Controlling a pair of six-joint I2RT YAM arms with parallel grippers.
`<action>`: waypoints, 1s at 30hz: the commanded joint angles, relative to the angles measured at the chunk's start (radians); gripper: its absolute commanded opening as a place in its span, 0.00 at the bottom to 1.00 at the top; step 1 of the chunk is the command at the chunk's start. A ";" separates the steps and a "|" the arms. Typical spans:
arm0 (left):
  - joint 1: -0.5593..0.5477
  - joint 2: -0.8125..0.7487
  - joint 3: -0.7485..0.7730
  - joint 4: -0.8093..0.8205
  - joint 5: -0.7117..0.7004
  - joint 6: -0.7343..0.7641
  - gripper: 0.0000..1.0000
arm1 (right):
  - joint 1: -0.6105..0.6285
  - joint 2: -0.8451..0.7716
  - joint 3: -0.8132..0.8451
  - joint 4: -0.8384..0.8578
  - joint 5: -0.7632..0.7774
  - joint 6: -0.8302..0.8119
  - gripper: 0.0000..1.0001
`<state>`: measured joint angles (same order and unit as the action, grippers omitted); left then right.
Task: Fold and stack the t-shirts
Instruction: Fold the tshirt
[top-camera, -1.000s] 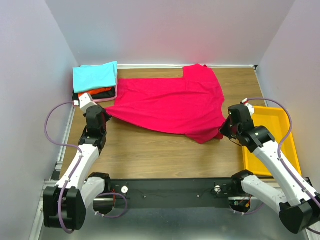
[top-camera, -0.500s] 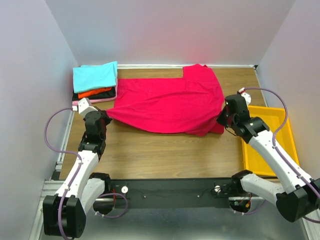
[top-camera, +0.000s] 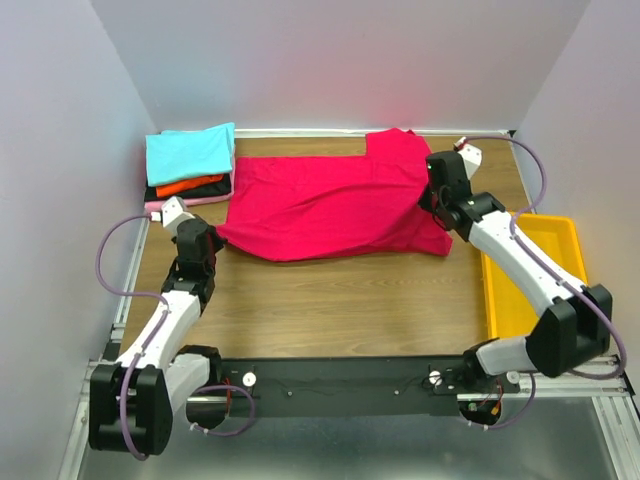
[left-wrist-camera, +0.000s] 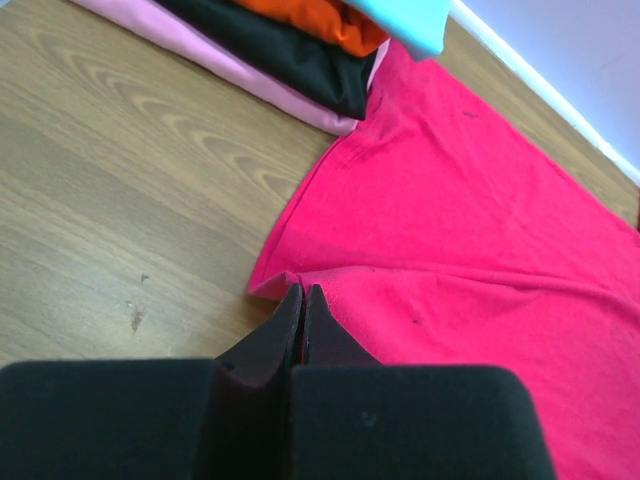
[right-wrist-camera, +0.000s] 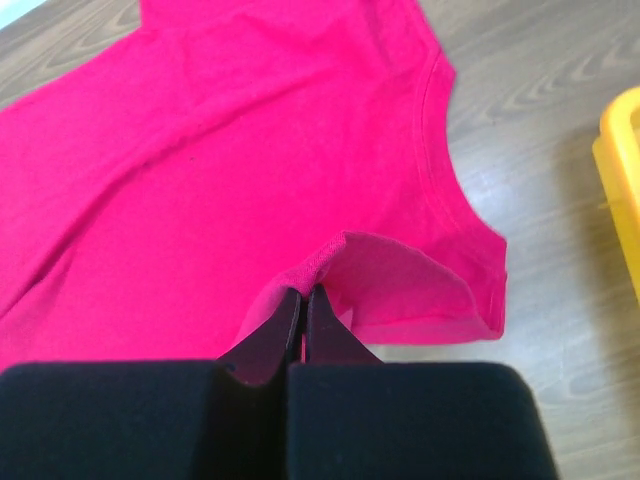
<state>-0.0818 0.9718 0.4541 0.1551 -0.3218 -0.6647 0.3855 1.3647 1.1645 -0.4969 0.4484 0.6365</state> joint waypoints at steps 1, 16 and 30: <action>0.022 0.034 0.026 0.021 -0.030 0.011 0.00 | 0.000 0.095 0.092 0.052 0.081 -0.064 0.01; 0.045 0.105 0.018 0.009 0.107 0.051 0.00 | -0.079 0.306 0.248 0.069 0.067 -0.120 0.01; -0.006 -0.182 -0.112 -0.069 0.153 0.004 0.00 | -0.077 -0.206 -0.148 0.069 0.004 -0.069 0.01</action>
<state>-0.0620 0.8429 0.3710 0.1276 -0.1905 -0.6407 0.3084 1.2411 1.1217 -0.4221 0.4728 0.5346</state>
